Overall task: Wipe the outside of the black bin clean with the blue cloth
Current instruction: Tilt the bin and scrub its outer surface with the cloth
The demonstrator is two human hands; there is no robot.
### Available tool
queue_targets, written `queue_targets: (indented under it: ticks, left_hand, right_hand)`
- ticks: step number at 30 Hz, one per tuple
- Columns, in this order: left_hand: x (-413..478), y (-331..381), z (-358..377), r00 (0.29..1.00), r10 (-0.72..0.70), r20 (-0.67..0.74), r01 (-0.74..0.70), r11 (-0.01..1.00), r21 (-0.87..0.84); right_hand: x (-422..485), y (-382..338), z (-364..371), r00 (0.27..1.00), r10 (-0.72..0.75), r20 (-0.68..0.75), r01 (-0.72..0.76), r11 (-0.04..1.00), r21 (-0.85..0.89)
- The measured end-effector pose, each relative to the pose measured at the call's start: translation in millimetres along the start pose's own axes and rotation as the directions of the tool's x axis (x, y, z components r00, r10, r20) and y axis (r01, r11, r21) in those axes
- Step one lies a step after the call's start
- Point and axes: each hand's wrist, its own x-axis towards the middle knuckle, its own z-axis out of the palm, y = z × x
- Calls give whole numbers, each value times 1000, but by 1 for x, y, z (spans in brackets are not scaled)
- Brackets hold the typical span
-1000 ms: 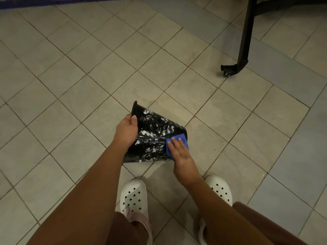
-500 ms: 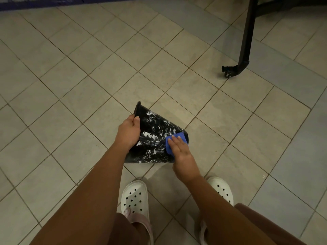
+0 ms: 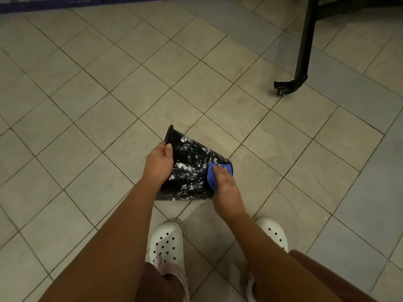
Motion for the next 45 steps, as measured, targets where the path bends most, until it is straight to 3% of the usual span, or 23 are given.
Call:
queue_targets:
  ticks: [2,4,8,10,16,23,29,33,36,42,45]
  left_hand:
    - [0,1,0,1000,-3,-8,3,1000,1]
    - [0,1,0,1000,-2,-13,2,1000,11]
    - [0,2,-1,1000,5,11,-5,999,40]
    - [0,2,-1,1000,6,16,-6,1000,28]
    - [-2,6,2,999,37,-20,-36,998,51]
    - [-2,2,-3,998,61,24,-62,995,84]
    - [-5,6,-1,993,116,13,-117,987,109]
    - [-4,5,-1,991,133,25,-135,982,135]
    - [-4,2,-3,990,135,34,-138,982,126]
    - [-4,1,-1,988,158,4,-157,982,103]
    - [-3,-1,-3,985,170,22,-171,978,120]
  right_hand:
    - [-4,2,0,994,106,-19,-106,994,-25]
    - [-14,-1,3,992,119,-44,-122,990,-72]
    - [-17,-5,11,997,-81,-12,79,991,-106]
    - [-7,-8,4,995,-104,0,104,993,-60]
    - [-1,-9,-4,991,136,7,-136,990,-29]
    - [0,-6,-4,997,-67,41,69,997,-46]
    - [7,-9,-16,976,203,79,-203,979,-8]
    - [-13,-22,-2,995,96,6,-95,993,-63]
    - [-5,-23,-3,999,8,37,-6,999,-50]
    - [10,-12,-17,970,224,90,-224,975,-7]
    - [0,-9,-14,978,189,83,-187,982,-36]
